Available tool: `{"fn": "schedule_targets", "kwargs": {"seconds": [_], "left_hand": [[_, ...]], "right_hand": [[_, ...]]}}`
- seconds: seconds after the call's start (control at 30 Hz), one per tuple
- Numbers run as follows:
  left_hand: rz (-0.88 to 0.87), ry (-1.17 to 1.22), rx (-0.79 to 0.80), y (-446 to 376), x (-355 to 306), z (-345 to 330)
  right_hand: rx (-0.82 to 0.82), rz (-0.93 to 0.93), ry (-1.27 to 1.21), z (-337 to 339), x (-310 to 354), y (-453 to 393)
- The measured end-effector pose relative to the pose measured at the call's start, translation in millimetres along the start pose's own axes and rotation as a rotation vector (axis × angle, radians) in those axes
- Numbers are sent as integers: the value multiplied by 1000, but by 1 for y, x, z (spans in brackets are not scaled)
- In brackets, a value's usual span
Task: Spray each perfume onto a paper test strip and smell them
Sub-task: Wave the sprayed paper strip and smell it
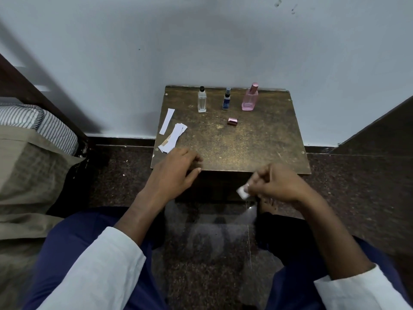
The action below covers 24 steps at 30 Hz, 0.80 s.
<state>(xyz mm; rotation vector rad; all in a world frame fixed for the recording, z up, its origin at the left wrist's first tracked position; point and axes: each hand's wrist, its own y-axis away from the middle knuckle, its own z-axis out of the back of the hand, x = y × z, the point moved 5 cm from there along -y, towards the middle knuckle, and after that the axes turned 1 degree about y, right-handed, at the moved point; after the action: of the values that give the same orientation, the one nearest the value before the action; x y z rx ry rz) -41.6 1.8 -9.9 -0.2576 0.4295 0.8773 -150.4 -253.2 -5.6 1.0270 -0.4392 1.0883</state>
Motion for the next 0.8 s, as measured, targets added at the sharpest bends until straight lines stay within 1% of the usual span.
{"fn": "schedule_targets", "kwargs": {"seconds": [0.07,0.1,0.13,0.17,0.2,0.23,0.27,0.3,0.33,0.37,0.4,0.43,0.47,0.57,0.6,0.63,0.67,0.7,0.73,0.77,0.8], "left_hand": [[-45,-102,-53,1,-6,2],[-53,-129,-62,1,-7,1],[-49,-141,-56,2,-7,-1],[-31,-145,-31,2,-5,-4],[-14,-156,3,3,-2,-8],[-10,-178,31,3,0,-12],[-12,-202,54,3,1,-16],[-13,-221,73,4,2,-19],[-11,-233,88,4,2,-21],[-11,-240,96,5,1,-22],[-9,-246,102,4,0,-23],[-4,-250,115,4,-2,-24],[3,-252,132,3,-4,-25],[-8,-283,208,3,-14,-33],[-20,-307,236,5,-14,-37],[-29,-331,258,6,-13,-42],[-34,-355,280,8,-11,-47],[-35,-373,304,10,-8,-51],[-33,-384,325,11,-6,-55],[-29,-389,341,12,-5,-58],[-23,-390,347,12,-5,-59]], "right_hand": [[183,168,-703,2,34,15],[266,257,-968,5,50,22],[326,338,-1160,8,60,26],[365,374,-1273,10,67,29],[350,332,-1296,9,62,25],[278,219,-1199,7,51,18],[168,93,-937,5,35,10],[64,-14,-538,3,21,4],[-20,-84,-88,2,7,-1],[-82,-113,264,1,-2,-6],[-124,-123,437,0,-4,-7],[-119,-106,423,-2,-4,-7],[-64,-62,229,-4,-2,-6],[268,137,-752,-9,36,10],[325,221,-972,-4,48,15],[355,294,-1110,1,58,18],[367,334,-1175,4,61,18],[349,304,-1166,5,58,16],[275,220,-1052,5,48,10],[167,108,-813,4,32,3],[53,8,-454,4,15,-3]]}}
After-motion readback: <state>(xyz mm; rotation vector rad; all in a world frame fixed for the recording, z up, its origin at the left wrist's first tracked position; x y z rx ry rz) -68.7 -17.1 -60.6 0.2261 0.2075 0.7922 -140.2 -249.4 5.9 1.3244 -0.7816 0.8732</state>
